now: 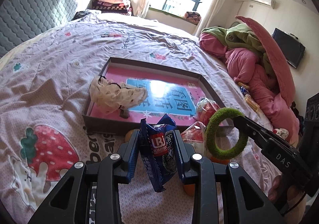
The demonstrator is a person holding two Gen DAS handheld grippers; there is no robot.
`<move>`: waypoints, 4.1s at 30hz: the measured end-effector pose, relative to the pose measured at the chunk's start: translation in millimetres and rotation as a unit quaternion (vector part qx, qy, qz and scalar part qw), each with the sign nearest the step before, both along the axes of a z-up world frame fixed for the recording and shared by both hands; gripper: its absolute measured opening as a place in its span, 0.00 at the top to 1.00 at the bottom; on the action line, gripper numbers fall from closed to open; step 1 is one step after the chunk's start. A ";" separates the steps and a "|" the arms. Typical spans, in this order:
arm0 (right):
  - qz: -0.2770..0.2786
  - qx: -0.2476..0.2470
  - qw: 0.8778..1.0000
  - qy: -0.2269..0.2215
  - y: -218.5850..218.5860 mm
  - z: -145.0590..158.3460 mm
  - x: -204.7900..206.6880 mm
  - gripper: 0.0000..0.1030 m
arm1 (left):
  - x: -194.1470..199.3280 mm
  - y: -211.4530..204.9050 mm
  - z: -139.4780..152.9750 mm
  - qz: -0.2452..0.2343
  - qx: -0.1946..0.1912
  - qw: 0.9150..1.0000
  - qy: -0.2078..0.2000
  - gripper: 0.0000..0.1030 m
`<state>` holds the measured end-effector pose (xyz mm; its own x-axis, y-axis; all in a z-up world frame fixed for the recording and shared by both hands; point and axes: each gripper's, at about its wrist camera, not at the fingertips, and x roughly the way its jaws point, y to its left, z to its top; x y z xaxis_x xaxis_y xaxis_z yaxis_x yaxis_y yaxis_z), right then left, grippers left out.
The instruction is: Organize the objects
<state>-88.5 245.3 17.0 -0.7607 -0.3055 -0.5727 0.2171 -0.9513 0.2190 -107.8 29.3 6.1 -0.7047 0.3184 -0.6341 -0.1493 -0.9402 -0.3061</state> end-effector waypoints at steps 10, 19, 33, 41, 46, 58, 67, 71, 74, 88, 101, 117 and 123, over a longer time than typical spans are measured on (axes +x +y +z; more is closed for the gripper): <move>-0.004 0.003 1.000 0.024 -9.0 13.2 -7.0 0.85 | -10.3 -1.8 11.0 0.014 0.001 1.000 0.015 0.68; -0.009 0.004 0.999 0.037 -14.1 20.5 -15.6 0.85 | -19.7 1.9 18.8 0.025 -0.011 0.999 0.034 0.68; -0.019 0.013 0.998 0.051 -23.0 25.9 -33.6 0.85 | -38.8 7.2 23.9 0.042 -0.012 0.998 0.044 0.68; -0.017 0.022 0.998 0.051 -29.2 26.1 -46.5 0.85 | -51.6 6.9 23.6 0.048 -0.017 0.998 0.047 0.68; -0.017 0.026 0.998 0.046 -29.1 24.8 -53.6 0.85 | -63.3 0.6 21.8 0.055 -0.006 0.998 0.039 0.68; -0.014 0.033 0.999 0.041 -34.0 22.9 -70.2 0.85 | -78.1 1.9 22.4 0.056 -0.017 0.997 0.043 0.68; -0.024 0.034 0.998 0.040 -30.1 22.6 -89.6 0.85 | -98.2 2.4 25.5 0.051 -0.023 0.997 0.045 0.68; -0.027 0.037 0.998 0.038 -31.1 21.3 -97.6 0.85 | -107.2 1.4 22.0 0.051 -0.023 0.998 0.039 0.68; -0.026 0.035 0.998 0.033 -32.6 18.2 -102.1 0.85 | -111.2 0.5 17.6 0.051 -0.022 0.998 0.032 0.68; -0.021 0.041 0.999 0.025 -40.3 10.7 -103.3 0.85 | -112.7 5.7 9.5 0.044 -0.033 0.998 0.025 0.68; -0.020 0.052 0.998 0.006 -40.9 -1.9 -107.7 0.85 | -117.2 11.4 -4.2 0.036 -0.042 0.998 0.006 0.68; -0.012 0.077 0.996 -0.035 -45.3 -21.0 -111.8 0.84 | -119.2 16.6 -20.2 0.021 -0.053 0.998 -0.019 0.67; -0.014 0.087 0.995 -0.037 -46.3 -22.7 -111.4 0.84 | -120.2 17.5 -22.6 0.022 -0.057 0.998 -0.023 0.67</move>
